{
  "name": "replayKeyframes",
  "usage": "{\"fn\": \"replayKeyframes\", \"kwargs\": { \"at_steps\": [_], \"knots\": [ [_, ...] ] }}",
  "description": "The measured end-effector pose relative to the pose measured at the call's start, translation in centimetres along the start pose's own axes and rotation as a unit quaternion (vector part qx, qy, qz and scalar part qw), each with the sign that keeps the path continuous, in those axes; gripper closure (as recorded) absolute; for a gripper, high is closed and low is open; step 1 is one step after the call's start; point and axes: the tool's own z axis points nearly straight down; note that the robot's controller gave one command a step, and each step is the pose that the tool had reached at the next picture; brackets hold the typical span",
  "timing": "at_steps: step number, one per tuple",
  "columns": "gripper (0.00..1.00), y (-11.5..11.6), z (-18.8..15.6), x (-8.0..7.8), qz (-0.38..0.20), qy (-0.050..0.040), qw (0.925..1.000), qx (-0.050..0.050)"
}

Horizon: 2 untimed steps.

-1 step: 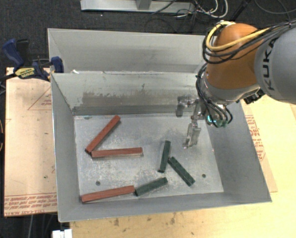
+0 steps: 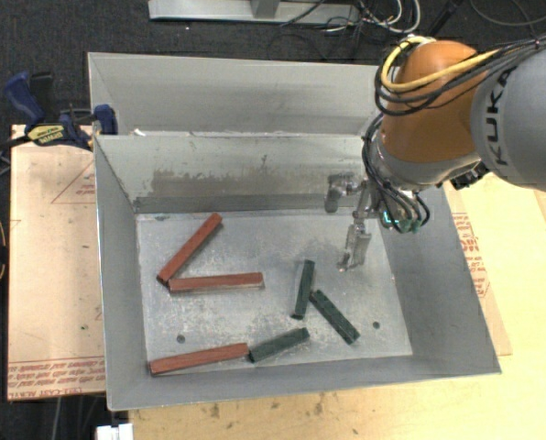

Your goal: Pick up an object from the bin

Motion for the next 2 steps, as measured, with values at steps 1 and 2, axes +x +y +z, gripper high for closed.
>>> {"fn": "replayKeyframes", "kwargs": {
  "at_steps": [1,2],
  "knots": [
    [0.00,1.6,4.8,2.5,-0.004,-0.0031,1.0000,0.001],
    [0.00,1.8,10.4,0.5,0.055,-0.0017,0.9985,0.000]
  ]
}}
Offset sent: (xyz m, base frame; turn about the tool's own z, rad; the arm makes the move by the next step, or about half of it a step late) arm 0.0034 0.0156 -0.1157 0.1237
